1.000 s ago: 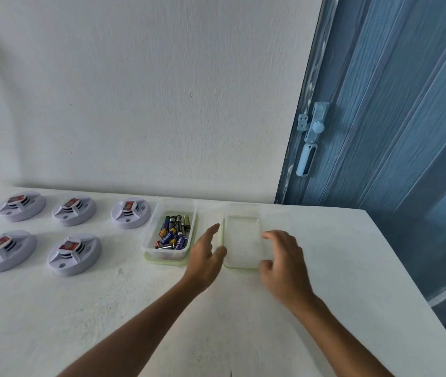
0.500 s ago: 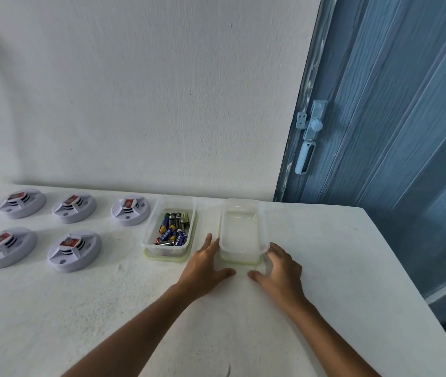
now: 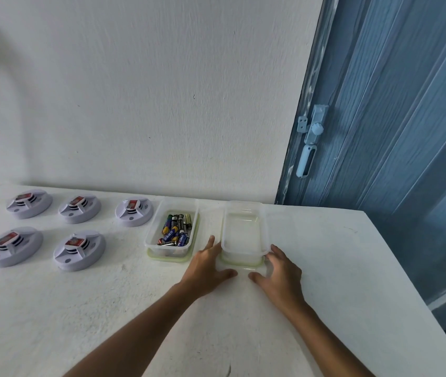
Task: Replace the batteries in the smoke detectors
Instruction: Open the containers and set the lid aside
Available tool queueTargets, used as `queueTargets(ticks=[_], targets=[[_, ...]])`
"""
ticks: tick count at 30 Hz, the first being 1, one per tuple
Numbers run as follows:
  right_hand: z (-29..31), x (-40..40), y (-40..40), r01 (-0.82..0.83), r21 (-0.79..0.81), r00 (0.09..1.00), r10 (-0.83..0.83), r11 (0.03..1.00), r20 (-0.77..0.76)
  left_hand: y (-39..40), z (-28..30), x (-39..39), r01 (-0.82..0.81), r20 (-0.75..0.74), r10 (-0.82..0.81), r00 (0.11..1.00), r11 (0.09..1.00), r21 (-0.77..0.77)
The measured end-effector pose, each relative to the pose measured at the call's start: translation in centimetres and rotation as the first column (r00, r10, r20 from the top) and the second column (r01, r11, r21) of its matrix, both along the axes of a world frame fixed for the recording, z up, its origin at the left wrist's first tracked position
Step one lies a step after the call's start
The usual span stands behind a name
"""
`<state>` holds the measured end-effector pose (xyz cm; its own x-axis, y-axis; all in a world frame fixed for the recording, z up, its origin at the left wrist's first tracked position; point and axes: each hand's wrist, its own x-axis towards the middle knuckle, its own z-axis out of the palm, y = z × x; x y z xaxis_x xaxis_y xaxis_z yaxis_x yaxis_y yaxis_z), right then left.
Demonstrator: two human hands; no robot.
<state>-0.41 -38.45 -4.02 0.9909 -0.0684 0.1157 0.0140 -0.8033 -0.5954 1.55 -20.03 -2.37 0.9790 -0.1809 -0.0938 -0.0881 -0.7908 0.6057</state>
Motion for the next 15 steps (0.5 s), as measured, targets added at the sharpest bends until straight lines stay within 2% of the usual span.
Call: queueTargets(ticks=[11,15], targets=[[1.3,0.0,-2.2,-0.042,0.084,0.991,0.052,0.996,-0.124,-0.9,1.1,-0.8,-0.030,-0.032,0.029,0.999,0.999,-0.043],[4.0,1.0,-4.0,-0.027,0.097,0.999,0.029,0.995,-0.027,-0.3,3.4,-2.0,-0.052,0.093,0.058,0.994,0.997,-0.064]])
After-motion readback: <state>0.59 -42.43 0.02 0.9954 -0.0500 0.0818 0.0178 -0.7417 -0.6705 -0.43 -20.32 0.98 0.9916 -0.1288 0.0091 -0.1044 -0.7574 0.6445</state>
